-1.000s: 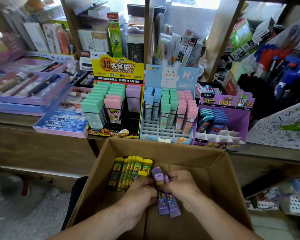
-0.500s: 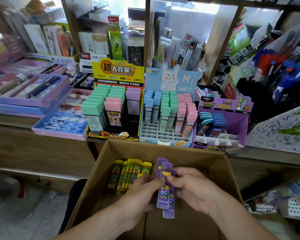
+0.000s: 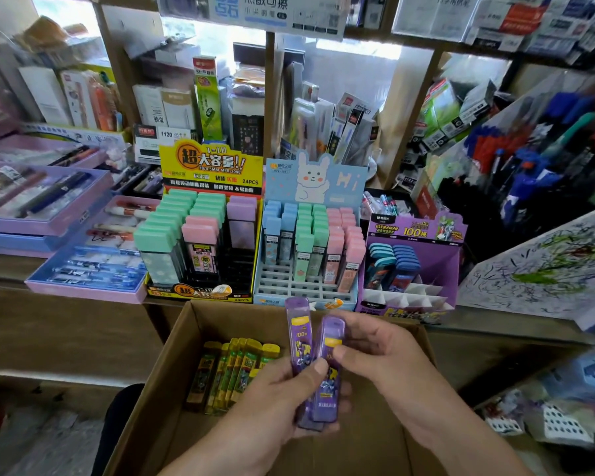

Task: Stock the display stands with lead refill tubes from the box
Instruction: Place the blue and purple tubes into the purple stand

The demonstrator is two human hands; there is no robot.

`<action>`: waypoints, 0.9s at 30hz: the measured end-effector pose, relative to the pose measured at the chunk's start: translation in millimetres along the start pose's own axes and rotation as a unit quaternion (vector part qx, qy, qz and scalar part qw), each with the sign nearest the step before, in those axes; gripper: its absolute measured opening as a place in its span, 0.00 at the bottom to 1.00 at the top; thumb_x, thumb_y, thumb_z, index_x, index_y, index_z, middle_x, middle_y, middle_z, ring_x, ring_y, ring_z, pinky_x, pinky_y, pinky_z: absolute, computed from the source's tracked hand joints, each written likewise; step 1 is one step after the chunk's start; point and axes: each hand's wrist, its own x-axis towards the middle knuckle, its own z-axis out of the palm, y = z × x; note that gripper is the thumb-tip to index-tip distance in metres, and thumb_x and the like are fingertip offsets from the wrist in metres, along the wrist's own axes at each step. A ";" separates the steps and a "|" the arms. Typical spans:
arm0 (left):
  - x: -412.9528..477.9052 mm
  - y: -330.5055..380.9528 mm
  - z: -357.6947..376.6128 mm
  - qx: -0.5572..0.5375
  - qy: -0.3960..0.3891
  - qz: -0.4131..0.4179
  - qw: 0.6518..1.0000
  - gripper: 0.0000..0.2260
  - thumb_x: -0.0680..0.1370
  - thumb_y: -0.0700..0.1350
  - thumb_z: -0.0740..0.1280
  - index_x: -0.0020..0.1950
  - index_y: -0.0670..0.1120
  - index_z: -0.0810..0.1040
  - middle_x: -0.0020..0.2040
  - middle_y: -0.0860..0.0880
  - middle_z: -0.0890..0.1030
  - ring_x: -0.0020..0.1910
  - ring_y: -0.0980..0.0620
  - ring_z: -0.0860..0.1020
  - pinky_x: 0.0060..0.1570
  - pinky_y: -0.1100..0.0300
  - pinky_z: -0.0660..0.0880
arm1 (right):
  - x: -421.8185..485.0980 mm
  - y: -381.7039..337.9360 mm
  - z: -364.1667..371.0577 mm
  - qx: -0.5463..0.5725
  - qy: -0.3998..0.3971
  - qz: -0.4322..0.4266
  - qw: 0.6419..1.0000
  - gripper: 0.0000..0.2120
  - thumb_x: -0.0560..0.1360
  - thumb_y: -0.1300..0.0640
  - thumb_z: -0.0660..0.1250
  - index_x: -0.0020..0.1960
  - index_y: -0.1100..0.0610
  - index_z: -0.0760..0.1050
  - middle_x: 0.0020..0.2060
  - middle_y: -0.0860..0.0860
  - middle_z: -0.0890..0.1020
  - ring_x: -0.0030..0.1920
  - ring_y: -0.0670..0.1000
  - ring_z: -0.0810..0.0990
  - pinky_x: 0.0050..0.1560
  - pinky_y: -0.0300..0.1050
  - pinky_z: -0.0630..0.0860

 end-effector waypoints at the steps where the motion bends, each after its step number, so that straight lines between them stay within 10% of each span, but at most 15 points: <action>1: 0.8 0.5 2.1 -0.002 0.006 0.010 1.000 0.13 0.78 0.48 0.69 0.61 0.45 0.80 0.51 0.40 0.87 0.49 0.41 0.86 0.43 0.50 0.84 | -0.4 -1.8 -0.9 0.003 0.010 -0.010 1.000 0.19 0.76 0.69 0.72 0.56 0.46 0.86 0.51 0.48 0.88 0.53 0.46 0.85 0.48 0.36 0.80; 7: 6.6 3.6 10.5 -0.031 0.022 0.071 0.997 0.14 0.73 0.49 0.72 0.58 0.48 0.84 0.51 0.40 0.87 0.50 0.40 0.86 0.49 0.43 0.83 | -2.5 -2.9 -4.0 0.035 0.074 -0.048 0.995 0.13 0.73 0.68 0.75 0.53 0.55 0.86 0.46 0.56 0.88 0.46 0.53 0.86 0.42 0.42 0.83; 13: 12.3 10.7 9.0 -0.021 0.070 0.091 0.993 0.16 0.72 0.50 0.71 0.54 0.40 0.81 0.45 0.39 0.87 0.42 0.42 0.87 0.34 0.55 0.83 | -6.0 -10.3 -37.9 0.059 0.149 -0.101 0.982 0.06 0.72 0.69 0.75 0.46 0.60 0.86 0.42 0.58 0.87 0.38 0.47 0.82 0.37 0.36 0.78; 27: 14.1 16.0 6.5 -0.031 0.064 0.017 0.997 0.06 0.79 0.33 0.66 0.51 0.34 0.82 0.43 0.32 0.85 0.32 0.41 0.84 0.30 0.54 0.82 | 20.5 -43.9 -126.3 -0.124 0.306 -0.272 0.904 0.15 0.76 0.70 0.72 0.49 0.49 0.85 0.40 0.45 0.88 0.41 0.45 0.86 0.46 0.39 0.84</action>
